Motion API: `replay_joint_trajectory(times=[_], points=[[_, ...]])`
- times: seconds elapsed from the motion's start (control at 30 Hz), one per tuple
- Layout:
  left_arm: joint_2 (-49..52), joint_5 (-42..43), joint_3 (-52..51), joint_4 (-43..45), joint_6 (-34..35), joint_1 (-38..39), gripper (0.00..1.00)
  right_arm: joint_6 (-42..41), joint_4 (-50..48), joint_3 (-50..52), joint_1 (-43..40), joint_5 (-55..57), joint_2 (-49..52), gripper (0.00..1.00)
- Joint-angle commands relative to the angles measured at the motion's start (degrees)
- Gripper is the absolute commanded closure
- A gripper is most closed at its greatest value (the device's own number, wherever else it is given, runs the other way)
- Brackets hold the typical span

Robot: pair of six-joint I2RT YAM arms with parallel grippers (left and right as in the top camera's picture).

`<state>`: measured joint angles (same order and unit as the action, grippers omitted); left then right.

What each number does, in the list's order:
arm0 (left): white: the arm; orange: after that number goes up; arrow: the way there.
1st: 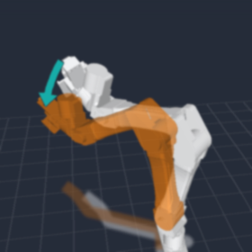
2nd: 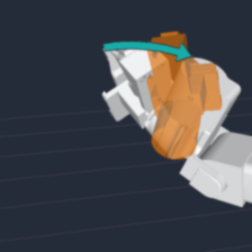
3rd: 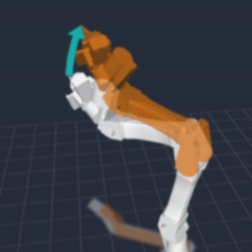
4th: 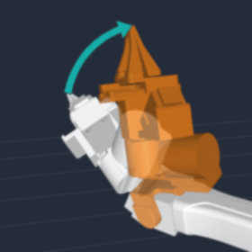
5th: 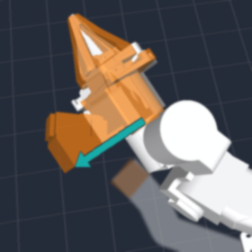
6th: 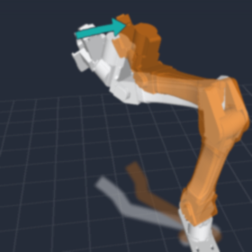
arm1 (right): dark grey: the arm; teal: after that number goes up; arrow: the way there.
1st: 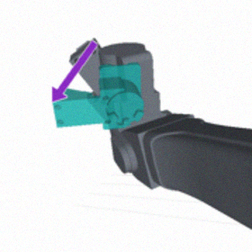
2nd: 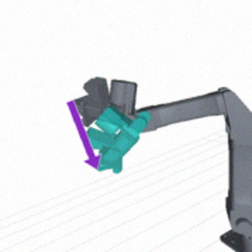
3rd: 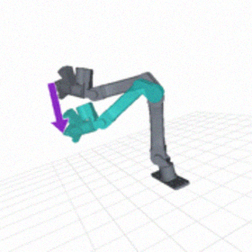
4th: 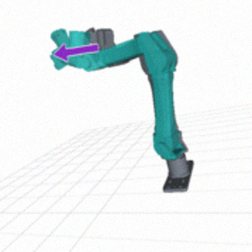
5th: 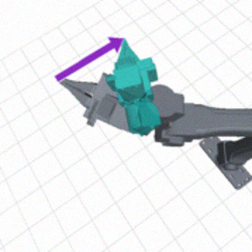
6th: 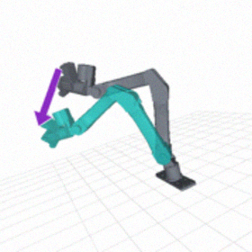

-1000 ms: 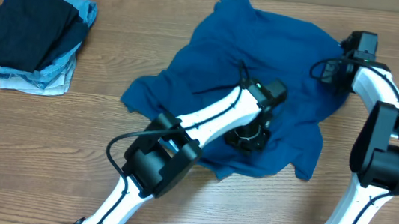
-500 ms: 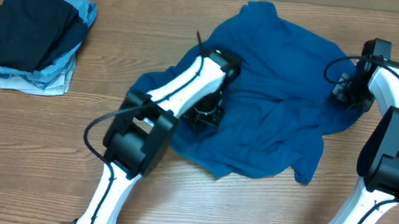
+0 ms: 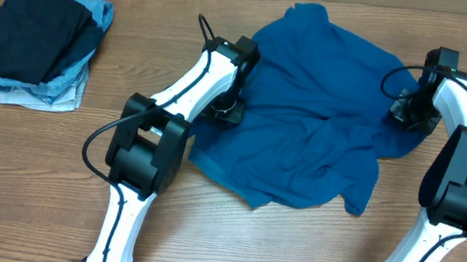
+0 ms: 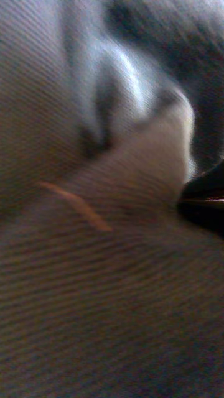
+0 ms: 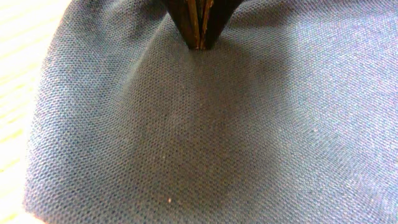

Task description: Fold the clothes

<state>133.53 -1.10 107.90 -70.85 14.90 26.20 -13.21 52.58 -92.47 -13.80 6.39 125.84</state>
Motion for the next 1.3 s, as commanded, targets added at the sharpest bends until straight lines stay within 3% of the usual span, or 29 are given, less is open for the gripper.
replay_joint_trajectory(times=[0.0, 0.2, 0.4, 0.57, 0.77, 1.03, 1.17, 1.27], points=[[0.50, -3.72, -0.20, 2.19, 0.81, -0.33, 0.96, -0.11, 1.07, 3.34, -1.70, 2.58, 3.72, 0.96], [9.03, -7.19, -0.17, 6.47, -3.13, -2.69, 0.96, -0.11, 1.55, 3.37, -1.73, 2.60, 3.72, 0.96], [11.96, -18.84, 0.85, 11.47, -3.87, -8.68, 0.96, -0.09, 0.52, 3.34, -1.73, 2.60, 3.72, 0.96], [11.96, -17.07, 1.05, 22.38, -13.73, -13.77, 0.96, 0.13, 0.68, 3.34, -1.70, 2.60, 3.72, 0.96], [11.96, -13.49, 1.07, 35.47, -21.05, -13.99, 0.96, 0.09, 1.49, 3.34, -1.68, 1.25, 3.72, 0.96], [11.96, -9.38, 1.53, 52.33, -21.81, -13.90, 0.96, -0.15, 1.53, 3.34, -1.70, -4.39, 3.72, 0.96], [10.97, -9.60, 10.62, 45.83, -21.73, -13.51, 0.86, -0.11, 0.44, 3.34, -1.70, -4.57, 3.72, 0.96], [7.10, -9.18, 25.03, 29.79, -15.96, -12.46, 0.83, -0.09, -0.70, 3.34, -1.70, -4.57, 3.72, 0.96]])
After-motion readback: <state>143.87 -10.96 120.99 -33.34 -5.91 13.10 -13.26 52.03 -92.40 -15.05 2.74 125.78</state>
